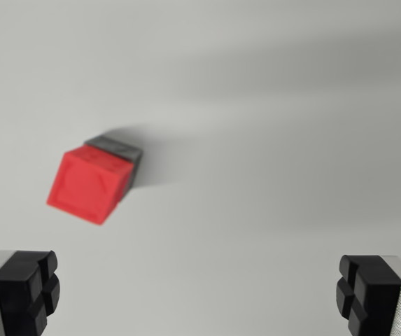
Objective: Destack cube
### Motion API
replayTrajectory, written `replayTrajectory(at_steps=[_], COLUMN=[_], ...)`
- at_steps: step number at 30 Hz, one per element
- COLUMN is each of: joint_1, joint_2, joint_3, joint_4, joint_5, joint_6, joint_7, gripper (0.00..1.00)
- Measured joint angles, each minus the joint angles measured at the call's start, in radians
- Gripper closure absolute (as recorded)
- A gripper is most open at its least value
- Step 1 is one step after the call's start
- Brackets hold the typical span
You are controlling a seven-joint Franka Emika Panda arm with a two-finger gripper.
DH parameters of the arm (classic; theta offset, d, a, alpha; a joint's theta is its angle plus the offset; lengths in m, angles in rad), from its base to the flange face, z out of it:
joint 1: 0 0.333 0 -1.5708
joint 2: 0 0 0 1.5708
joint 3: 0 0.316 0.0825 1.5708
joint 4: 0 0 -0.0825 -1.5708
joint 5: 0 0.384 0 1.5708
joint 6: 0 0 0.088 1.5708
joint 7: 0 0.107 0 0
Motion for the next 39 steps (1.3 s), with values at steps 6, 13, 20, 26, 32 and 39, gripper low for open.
replayTrajectory(at_steps=[6, 13, 20, 26, 32, 39], joint_1=[0.017, 0.040, 0.065, 0.089, 0.115, 0.147], joint_2=[0.013, 0.033, 0.057, 0.081, 0.113, 0.152], joint_3=[0.004, 0.007, 0.011, 0.013, 0.015, 0.016], joint_4=[-0.019, -0.040, -0.058, -0.072, -0.081, -0.088], joint_5=[-0.005, -0.009, -0.013, -0.015, -0.016, -0.017], joint_6=[0.024, 0.054, 0.087, 0.115, 0.143, 0.176], joint_7=[0.054, 0.124, 0.198, 0.266, 0.338, 0.422], gripper=[0.00, 0.00, 0.00, 0.00, 0.00, 0.00])
